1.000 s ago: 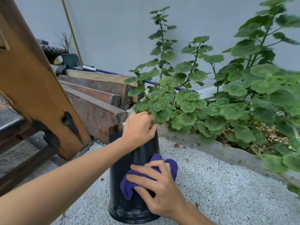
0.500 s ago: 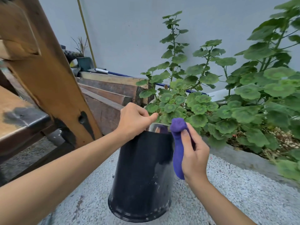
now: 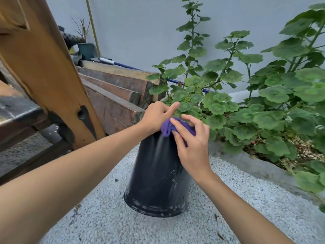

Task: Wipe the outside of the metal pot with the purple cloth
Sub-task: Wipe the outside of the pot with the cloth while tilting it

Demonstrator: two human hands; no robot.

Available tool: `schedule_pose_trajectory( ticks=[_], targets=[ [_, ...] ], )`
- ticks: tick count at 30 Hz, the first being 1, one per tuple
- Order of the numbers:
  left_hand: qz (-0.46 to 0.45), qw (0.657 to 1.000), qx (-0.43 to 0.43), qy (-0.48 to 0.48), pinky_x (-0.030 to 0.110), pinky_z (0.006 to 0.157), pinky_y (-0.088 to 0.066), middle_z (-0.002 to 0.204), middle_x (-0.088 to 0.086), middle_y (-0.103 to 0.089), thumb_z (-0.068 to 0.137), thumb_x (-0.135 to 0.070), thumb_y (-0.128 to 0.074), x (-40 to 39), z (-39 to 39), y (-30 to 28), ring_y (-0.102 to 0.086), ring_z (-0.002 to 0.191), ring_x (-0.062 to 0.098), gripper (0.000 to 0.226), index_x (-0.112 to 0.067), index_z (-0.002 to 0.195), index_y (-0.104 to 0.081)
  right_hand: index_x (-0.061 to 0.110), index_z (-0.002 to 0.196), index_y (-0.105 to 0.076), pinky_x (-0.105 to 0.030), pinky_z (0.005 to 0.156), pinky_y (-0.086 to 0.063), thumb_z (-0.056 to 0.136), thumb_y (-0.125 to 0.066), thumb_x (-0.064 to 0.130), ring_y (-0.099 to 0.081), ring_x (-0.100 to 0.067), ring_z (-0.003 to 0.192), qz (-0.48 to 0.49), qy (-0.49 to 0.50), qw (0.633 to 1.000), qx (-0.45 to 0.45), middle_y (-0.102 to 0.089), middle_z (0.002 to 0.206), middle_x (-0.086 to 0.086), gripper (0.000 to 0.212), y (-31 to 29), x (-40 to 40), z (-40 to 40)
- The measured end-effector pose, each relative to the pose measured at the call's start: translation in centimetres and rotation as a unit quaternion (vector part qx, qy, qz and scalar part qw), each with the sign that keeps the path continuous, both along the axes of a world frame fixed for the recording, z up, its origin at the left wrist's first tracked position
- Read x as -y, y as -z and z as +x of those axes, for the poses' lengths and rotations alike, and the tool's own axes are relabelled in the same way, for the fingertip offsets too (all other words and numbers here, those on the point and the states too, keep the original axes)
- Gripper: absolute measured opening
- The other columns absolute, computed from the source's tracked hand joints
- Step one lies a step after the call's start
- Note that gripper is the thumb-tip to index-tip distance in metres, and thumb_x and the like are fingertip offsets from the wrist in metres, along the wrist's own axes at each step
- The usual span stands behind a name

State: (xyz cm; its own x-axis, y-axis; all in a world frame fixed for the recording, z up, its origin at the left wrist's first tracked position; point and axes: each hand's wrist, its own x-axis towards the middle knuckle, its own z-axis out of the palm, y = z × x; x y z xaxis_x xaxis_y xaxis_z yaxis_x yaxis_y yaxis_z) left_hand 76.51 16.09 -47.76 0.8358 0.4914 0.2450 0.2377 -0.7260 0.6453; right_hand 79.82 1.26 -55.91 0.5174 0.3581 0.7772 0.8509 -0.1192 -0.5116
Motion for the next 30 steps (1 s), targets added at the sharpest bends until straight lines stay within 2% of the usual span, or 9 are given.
schedule_pose_trajectory(
  ticks=[4, 6, 9, 13, 16, 21, 23, 26, 30],
  targets=[
    [-0.001, 0.996, -0.062, 0.071, 0.033, 0.064, -0.031, 0.060, 0.002, -0.045, 0.105, -0.047, -0.041, -1.8, -0.7, 0.2, -0.042, 0.061, 0.013, 0.063, 0.002, 0.067, -0.055, 0.027, 0.138, -0.065, -0.043, 0.087, -0.043, 0.098, -0.064, 0.021, -0.052, -0.028, 0.114, -0.045, 0.008, 0.998, 0.045, -0.060, 0.138, 0.003, 0.040, 1.8, -1.8, -0.4],
    [-0.028, 0.991, -0.086, 0.094, 0.032, 0.087, -0.041, 0.089, -0.007, -0.068, 0.106, -0.048, -0.035, -2.3, -1.0, 0.0, -0.060, 0.088, 0.005, 0.054, -0.014, 0.100, -0.076, 0.033, 0.140, -0.063, -0.041, 0.086, -0.041, 0.098, -0.066, 0.025, -0.050, -0.025, 0.115, -0.082, 0.018, 0.993, 0.079, -0.059, 0.141, 0.007, 0.043, 3.3, -1.8, -0.7],
    [0.004, 0.983, -0.130, 0.130, 0.038, 0.108, -0.034, 0.132, -0.007, -0.065, 0.102, -0.060, -0.025, -1.9, -0.9, -0.4, -0.055, 0.122, 0.012, 0.055, -0.037, 0.124, -0.069, 0.036, 0.139, -0.062, -0.038, 0.089, -0.037, 0.097, -0.066, 0.030, -0.048, -0.023, 0.116, -0.095, 0.025, 0.992, 0.082, -0.056, 0.145, 0.011, 0.042, 4.8, -1.8, -1.3],
    [0.215, 0.952, -0.161, 0.147, 0.044, 0.103, -0.037, 0.116, -0.011, -0.058, 0.088, -0.074, -0.017, -1.3, -1.3, 0.2, -0.049, 0.105, 0.014, 0.070, -0.045, 0.143, -0.049, 0.040, 0.133, -0.066, -0.037, 0.087, -0.036, 0.096, -0.066, 0.036, -0.048, -0.021, 0.111, -0.099, -0.006, 0.991, 0.089, -0.057, 0.142, 0.017, 0.037, 5.2, -1.6, -2.6],
    [0.245, 0.948, -0.157, 0.131, 0.052, 0.105, -0.034, 0.097, -0.013, -0.043, 0.085, -0.078, -0.013, -1.1, -1.9, 0.9, -0.047, 0.105, 0.016, 0.081, -0.039, 0.151, -0.039, 0.041, 0.129, -0.068, -0.038, 0.086, -0.039, 0.093, -0.069, 0.037, -0.051, -0.020, 0.109, -0.110, -0.077, 0.985, 0.104, -0.059, 0.139, 0.019, 0.036, 6.4, -0.7, -4.6],
    [0.191, 0.962, -0.166, 0.104, 0.054, 0.114, -0.022, 0.093, -0.003, -0.052, 0.094, -0.063, -0.003, -0.5, -2.2, 1.2, -0.047, 0.105, 0.019, 0.072, -0.039, 0.140, -0.052, 0.039, 0.133, -0.064, -0.039, 0.085, -0.044, 0.095, -0.068, 0.030, -0.053, -0.017, 0.110, -0.160, -0.187, 0.966, 0.084, -0.057, 0.140, 0.015, 0.039, 10.0, 2.3, -7.4],
    [0.125, 0.975, -0.156, 0.095, 0.051, 0.117, -0.017, 0.107, -0.002, -0.061, 0.095, -0.058, 0.000, -0.4, -2.1, 0.9, -0.047, 0.110, 0.018, 0.073, -0.034, 0.132, -0.058, 0.033, 0.130, -0.068, -0.040, 0.089, -0.047, 0.096, -0.068, 0.022, -0.052, -0.016, 0.111, -0.151, -0.212, 0.964, 0.050, -0.060, 0.136, 0.011, 0.036, 10.6, 3.8, -7.1],
    [-0.009, 0.988, -0.137, 0.070, 0.033, 0.120, 0.005, 0.144, -0.006, -0.055, 0.092, -0.062, 0.000, 0.1, -2.2, 0.5, -0.029, 0.134, 0.007, 0.077, -0.040, 0.131, -0.063, 0.024, 0.120, -0.075, -0.033, 0.099, -0.044, 0.094, -0.068, 0.010, -0.057, -0.019, 0.112, -0.079, -0.151, 0.984, -0.059, -0.066, 0.124, 0.006, 0.031, 9.8, 5.3, -4.9],
    [-0.134, 0.984, -0.107, 0.052, 0.019, 0.109, 0.011, 0.142, 0.010, -0.053, 0.104, -0.057, -0.009, 0.5, -2.6, 0.3, -0.018, 0.132, 0.004, 0.068, -0.036, 0.120, -0.071, 0.027, 0.121, -0.070, -0.016, 0.102, -0.037, 0.098, -0.064, 0.009, -0.059, -0.022, 0.113, -0.004, -0.024, 0.986, -0.166, -0.067, 0.119, 0.006, 0.030, 5.3, 5.2, 0.6]
  ],
)
